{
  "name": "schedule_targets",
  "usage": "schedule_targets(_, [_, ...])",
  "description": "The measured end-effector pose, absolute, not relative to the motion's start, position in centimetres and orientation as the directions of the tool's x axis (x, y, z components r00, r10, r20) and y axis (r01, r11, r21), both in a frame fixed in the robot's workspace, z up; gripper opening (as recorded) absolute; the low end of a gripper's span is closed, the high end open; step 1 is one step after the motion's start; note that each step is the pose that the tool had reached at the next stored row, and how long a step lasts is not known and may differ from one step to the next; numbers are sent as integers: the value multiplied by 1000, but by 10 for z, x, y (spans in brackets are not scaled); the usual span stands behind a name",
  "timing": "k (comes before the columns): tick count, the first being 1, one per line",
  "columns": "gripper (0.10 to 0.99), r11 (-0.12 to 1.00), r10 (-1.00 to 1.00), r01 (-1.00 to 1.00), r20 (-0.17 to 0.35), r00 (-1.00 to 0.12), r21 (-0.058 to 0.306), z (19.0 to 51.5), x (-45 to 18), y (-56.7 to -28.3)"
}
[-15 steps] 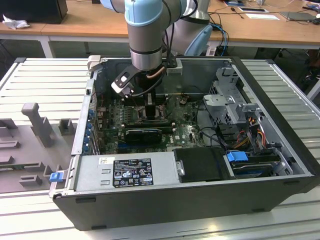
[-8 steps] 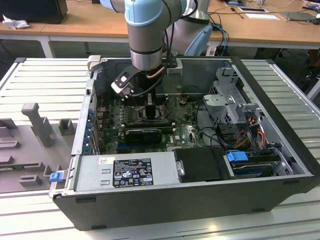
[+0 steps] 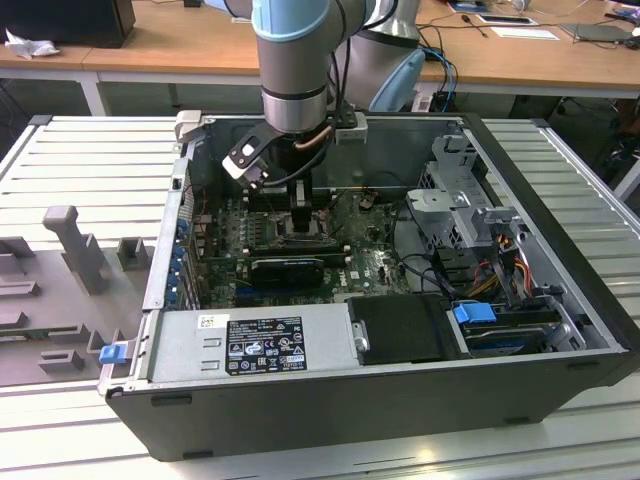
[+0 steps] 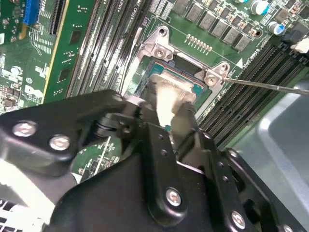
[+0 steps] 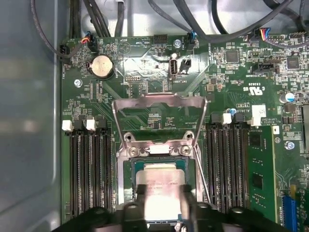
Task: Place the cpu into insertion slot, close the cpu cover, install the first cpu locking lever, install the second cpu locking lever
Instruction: 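Place the cpu into insertion slot, then close the cpu cover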
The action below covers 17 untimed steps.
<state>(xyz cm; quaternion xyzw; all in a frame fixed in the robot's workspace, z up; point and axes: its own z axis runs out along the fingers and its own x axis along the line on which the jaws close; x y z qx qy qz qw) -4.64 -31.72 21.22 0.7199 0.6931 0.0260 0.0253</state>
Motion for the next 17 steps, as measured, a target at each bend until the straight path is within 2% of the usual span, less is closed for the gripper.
schedule_targets(1, [341,-38,999,997,2,38,66,212,-45,-317])
schedule_targets(2, [220,-38,999,997,2,38,60,213,-43,-317])
schedule_targets(3, [161,-38,999,998,2,38,58,213,-43,-317])
schedule_targets(4, [161,-38,999,998,2,38,57,213,-43,-317])
schedule_targets(5, [106,-38,999,998,2,38,57,213,-43,-317])
schedule_targets(17, [106,-38,999,998,3,38,55,221,-35,-318])
